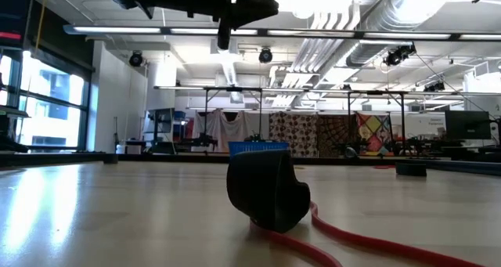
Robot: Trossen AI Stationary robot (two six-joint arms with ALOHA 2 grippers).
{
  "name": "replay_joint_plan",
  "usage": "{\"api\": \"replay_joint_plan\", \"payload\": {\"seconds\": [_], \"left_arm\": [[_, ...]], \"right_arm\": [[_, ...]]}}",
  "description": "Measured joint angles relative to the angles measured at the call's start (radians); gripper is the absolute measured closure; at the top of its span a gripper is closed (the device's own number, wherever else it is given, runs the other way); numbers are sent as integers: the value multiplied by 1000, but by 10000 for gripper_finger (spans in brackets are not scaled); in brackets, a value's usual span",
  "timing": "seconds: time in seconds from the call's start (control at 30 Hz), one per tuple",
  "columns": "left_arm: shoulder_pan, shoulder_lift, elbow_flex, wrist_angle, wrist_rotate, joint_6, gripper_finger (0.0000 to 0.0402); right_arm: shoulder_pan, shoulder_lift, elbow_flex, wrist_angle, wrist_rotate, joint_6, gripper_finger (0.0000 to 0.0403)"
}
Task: Sort rubber bands into baskets
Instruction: Put the yellow rubber band into the red basket, then put the black rubber band into the blue basket
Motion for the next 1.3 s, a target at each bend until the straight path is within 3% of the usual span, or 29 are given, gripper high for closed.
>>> {"api": "replay_joint_plan", "payload": {"seconds": [0.23, 0.4, 0.7, 0.9, 1.1, 1.3], "left_arm": [[6, 0, 0, 2, 10, -8, 370], [7, 0, 0, 8, 53, 8, 394], [40, -4, 1, -77, 11, -61, 401], [93, -71, 1, -281, -34, -71, 401], [168, -193, 2, -554, -133, -81, 401], [245, -283, 2, -923, -283, -225, 401]], "right_arm": [[0, 74, 0, 22, -24, -29, 403], [0, 84, 0, 73, -36, -36, 398], [-10, 84, 0, 99, -48, -15, 300], [-33, 81, 13, 95, -33, -2, 259], [-78, 80, 112, -68, 34, -38, 257], [-168, 80, 210, -204, 128, -156, 268]]}}
